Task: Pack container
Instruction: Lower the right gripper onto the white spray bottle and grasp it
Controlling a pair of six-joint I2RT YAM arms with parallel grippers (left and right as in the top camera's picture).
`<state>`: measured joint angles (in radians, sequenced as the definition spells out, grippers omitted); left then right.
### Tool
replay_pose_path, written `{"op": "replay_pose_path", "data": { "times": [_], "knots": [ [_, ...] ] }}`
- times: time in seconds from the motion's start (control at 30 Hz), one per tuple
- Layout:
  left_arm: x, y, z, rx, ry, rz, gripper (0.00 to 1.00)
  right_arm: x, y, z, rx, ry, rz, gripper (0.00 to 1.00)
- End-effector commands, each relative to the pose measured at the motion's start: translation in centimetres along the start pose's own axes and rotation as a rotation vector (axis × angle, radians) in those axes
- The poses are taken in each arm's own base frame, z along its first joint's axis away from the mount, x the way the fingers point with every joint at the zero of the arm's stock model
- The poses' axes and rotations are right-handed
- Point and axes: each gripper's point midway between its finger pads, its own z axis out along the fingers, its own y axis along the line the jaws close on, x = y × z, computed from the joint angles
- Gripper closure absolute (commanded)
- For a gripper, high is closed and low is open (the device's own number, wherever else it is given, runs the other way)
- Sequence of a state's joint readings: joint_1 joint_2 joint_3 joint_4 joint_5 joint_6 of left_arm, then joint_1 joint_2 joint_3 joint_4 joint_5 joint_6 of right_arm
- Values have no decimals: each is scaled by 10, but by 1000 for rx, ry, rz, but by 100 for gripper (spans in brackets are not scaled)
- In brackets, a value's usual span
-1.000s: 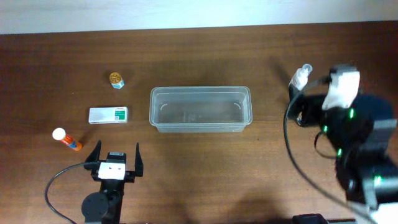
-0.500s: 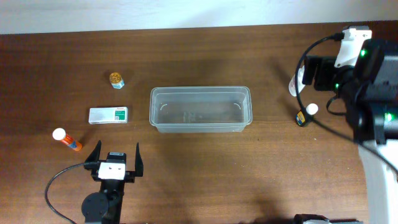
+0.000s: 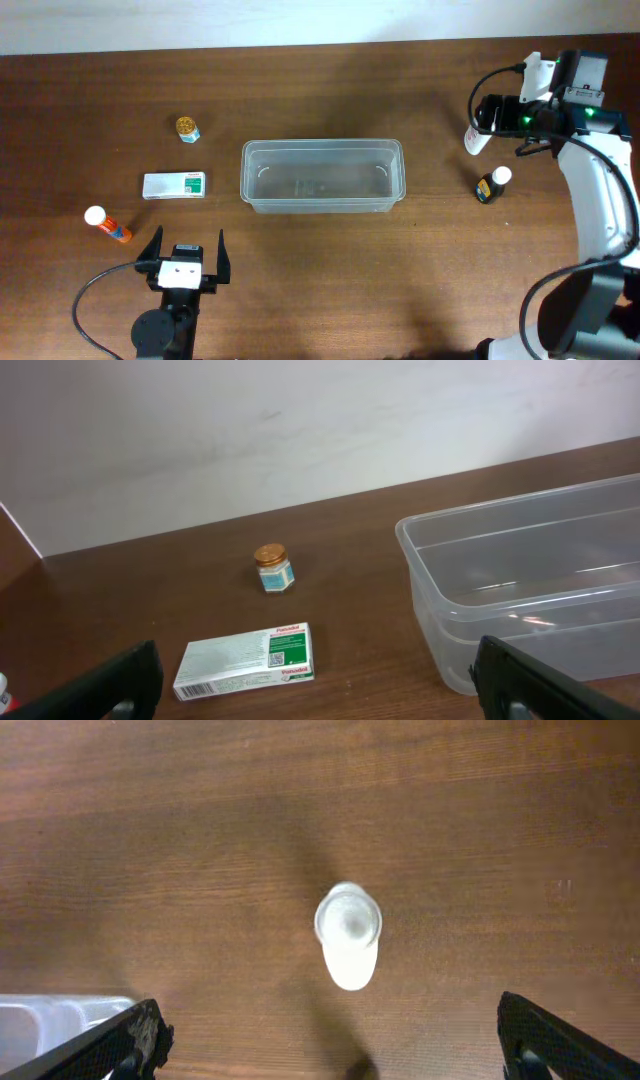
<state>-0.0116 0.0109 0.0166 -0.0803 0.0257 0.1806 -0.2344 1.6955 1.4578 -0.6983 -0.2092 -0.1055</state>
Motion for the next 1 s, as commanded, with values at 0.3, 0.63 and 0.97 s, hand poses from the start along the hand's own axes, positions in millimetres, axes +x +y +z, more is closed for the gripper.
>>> {"op": "replay_pose_path", "data": {
  "times": [0.3,0.63,0.97],
  "knots": [
    [3,1,0,-9,4,15,1,-2,-8,45,-17,8,-89,7],
    [3,1,0,-9,4,15,1,9,-12,69,-22,46,-81,28],
    [3,1,0,-9,4,16,1,10,-13,80,-26,44,-81,49]
  ]
}}
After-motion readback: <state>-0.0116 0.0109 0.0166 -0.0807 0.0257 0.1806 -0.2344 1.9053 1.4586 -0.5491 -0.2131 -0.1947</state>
